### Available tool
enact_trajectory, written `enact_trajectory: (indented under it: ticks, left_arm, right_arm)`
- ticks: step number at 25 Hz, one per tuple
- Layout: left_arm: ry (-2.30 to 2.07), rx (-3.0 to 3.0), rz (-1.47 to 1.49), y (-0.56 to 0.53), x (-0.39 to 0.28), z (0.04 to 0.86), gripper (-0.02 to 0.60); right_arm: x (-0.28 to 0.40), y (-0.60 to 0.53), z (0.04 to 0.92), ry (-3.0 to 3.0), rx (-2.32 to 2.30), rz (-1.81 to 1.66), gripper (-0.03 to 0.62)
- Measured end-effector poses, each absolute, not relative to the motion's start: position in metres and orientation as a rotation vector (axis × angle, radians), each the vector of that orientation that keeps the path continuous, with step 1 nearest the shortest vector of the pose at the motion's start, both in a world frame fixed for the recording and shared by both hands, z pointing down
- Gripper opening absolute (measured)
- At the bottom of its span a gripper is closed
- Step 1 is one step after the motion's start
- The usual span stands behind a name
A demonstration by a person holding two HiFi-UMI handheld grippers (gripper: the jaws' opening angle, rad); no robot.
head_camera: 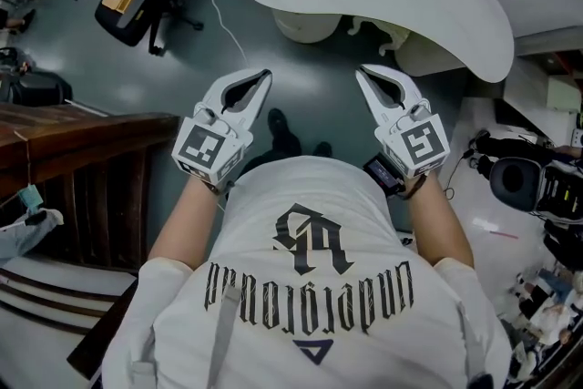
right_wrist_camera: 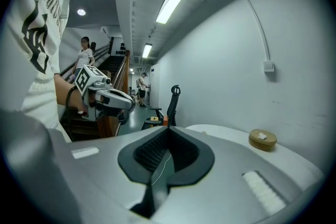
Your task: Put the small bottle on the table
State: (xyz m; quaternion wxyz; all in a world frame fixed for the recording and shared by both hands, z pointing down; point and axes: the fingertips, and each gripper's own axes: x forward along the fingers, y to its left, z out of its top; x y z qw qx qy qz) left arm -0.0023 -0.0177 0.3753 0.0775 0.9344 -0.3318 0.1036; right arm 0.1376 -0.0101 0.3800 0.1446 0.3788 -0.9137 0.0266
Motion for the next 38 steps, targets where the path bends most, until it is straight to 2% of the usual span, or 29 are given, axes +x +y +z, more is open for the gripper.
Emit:
enact_trajectory:
  ticks: [9,16,24,38]
  left_arm:
    - [-1.019,2.781,0.311,0.046,0.029,0.379,0.006]
    - [-1.037,2.778,0.319,0.068,0.024,0.368,0.006]
    - [-1.006,2.804,0.281,0.083,-0.006,0.355,0.006]
    - [-0.947,2.844,0.212,0.136,-0.125,0.328,0.006]
  right_arm:
    - [0.168,0.058,0.385,-2.649,1.04,0.096,0.002]
    - [0.168,0.082,0.375,-2.647,1.01,0.076,0.002]
    - [0.142,0.096,0.353,-2.634,1.064,0.026,0.002]
    - [0.032,0.157,0.307,-2.624,1.223,-0.028,0.002]
